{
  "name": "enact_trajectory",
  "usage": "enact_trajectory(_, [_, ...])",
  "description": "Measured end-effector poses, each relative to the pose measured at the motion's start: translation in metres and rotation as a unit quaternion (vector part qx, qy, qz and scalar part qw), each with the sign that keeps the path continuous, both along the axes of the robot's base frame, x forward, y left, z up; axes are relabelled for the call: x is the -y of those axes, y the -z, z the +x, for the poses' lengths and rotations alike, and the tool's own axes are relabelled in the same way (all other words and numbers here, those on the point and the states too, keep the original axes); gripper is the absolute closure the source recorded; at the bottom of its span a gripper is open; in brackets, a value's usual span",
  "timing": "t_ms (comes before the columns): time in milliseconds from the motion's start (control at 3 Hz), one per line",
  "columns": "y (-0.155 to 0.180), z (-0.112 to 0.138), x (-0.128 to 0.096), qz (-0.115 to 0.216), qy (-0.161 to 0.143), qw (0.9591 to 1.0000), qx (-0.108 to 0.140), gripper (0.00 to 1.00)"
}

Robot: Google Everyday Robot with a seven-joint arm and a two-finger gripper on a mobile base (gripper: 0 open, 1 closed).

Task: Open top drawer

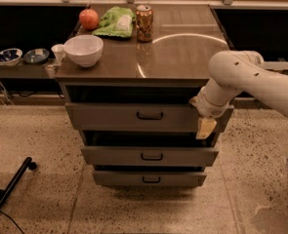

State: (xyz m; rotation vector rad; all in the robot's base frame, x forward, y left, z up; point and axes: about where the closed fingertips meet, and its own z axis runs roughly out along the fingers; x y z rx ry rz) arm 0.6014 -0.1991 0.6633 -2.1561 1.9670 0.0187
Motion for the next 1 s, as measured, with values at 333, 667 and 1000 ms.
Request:
enact_trajectory(333, [-0.0016,-0.0086,-0.001,0.001,-0.001,1.0,-0.001,0.39])
enact_trajectory(667, [-0.0084,-0.0086,-0.001,0.001,-0.001,1.0,-0.001,0.39])
enact_trajectory(1000, [-0.0105,-0.0086,-0.001,0.001,-0.001,1.0,-0.001,0.39])
